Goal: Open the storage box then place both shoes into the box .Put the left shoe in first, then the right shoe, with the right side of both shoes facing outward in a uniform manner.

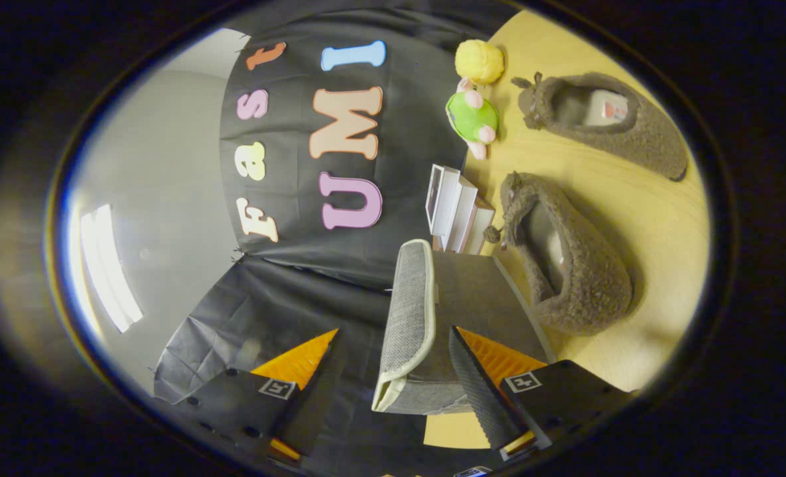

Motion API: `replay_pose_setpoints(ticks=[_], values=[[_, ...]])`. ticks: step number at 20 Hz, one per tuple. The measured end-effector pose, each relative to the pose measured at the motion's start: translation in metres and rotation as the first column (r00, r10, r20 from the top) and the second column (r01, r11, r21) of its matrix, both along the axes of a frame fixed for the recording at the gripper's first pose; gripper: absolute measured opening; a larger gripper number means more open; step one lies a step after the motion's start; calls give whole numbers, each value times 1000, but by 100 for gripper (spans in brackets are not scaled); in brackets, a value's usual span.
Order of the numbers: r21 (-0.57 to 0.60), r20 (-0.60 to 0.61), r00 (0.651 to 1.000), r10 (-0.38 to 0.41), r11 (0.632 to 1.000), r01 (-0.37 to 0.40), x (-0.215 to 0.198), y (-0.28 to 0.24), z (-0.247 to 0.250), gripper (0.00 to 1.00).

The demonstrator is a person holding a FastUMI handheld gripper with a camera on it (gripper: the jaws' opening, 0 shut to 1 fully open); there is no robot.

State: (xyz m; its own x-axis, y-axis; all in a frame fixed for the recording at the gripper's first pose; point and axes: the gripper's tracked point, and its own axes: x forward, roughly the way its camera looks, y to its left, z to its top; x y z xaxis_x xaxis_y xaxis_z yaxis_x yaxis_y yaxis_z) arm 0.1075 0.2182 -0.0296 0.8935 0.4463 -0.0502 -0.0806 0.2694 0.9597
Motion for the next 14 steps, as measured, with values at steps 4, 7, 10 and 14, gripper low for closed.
replay_pose_setpoints(ticks=[4,7,10,14], values=[[49,-19,999,51,998,-50,3,14,-1,97],[57,-8,1000,14,998,-13,8,5,3,79],[29,22,999,40,999,-41,8,10,10,61],[-40,33,999,28,999,-27,11,11,11,35]])
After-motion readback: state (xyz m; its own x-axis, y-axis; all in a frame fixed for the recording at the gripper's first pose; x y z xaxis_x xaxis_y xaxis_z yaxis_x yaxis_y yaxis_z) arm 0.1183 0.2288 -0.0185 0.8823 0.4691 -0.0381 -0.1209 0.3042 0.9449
